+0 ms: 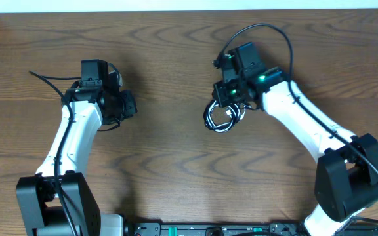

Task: Untangle cables
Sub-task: 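Lower the right gripper onto the black-and-white cable bundle and grasp it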

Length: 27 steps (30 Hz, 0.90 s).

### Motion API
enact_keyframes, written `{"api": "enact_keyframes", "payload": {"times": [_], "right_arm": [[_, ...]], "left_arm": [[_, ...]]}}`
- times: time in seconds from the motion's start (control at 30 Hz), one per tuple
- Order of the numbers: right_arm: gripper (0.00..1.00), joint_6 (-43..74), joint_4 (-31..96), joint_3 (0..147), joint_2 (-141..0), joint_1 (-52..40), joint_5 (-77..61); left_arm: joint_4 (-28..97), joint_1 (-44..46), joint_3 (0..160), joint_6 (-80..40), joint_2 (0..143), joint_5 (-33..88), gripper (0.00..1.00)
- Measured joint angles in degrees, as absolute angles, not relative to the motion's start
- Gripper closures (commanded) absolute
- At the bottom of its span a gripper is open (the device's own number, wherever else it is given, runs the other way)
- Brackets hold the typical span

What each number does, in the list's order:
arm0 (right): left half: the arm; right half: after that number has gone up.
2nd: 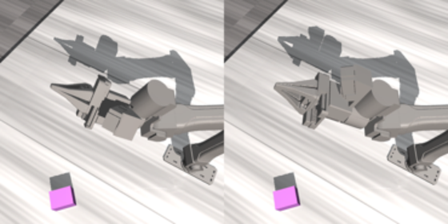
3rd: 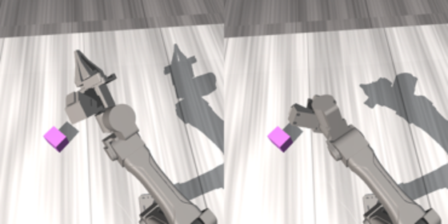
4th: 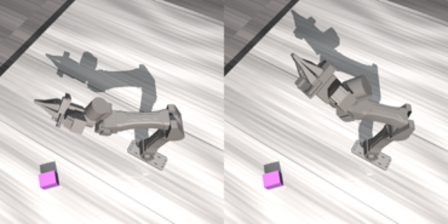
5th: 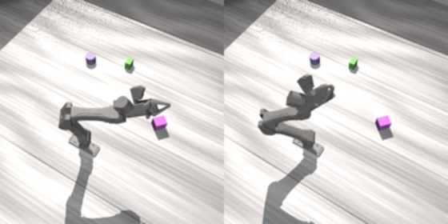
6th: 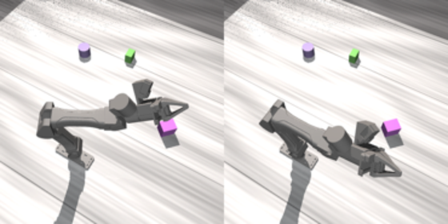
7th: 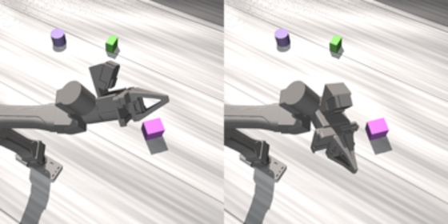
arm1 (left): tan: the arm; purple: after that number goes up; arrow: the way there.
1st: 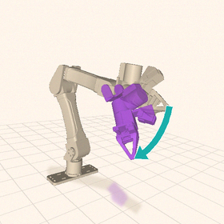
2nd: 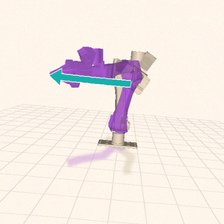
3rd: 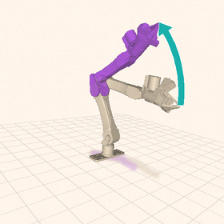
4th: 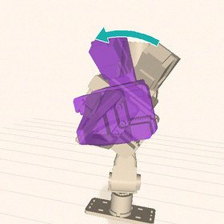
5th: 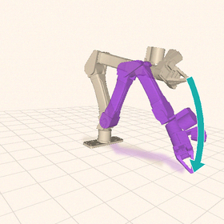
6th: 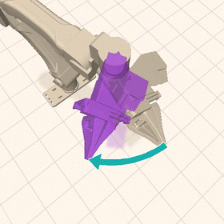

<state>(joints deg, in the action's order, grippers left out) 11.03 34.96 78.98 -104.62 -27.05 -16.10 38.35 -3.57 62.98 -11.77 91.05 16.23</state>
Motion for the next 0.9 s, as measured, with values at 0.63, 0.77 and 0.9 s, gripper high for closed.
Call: {"api": "enact_keyframes", "payload": {"times": [0.63,0.77,0.9], "right_arm": [[0.77,21.37,36.29,78.98,-113.16,-34.41,-5.06],[0.8,22.04,35.53,78.98,-115.0,-35.31,-4.14],[0.8,22.15,35.03,78.98,-116.84,-35.33,-3.53]], "left_arm": [[37.26,-3.57,62.92,-13.72,91.09,16.21,0.92],[38.0,-3.57,62.92,-13.78,91.09,16.21,0.91],[36.95,-3.57,62.92,-14.09,91.09,16.23,0.91]]}}
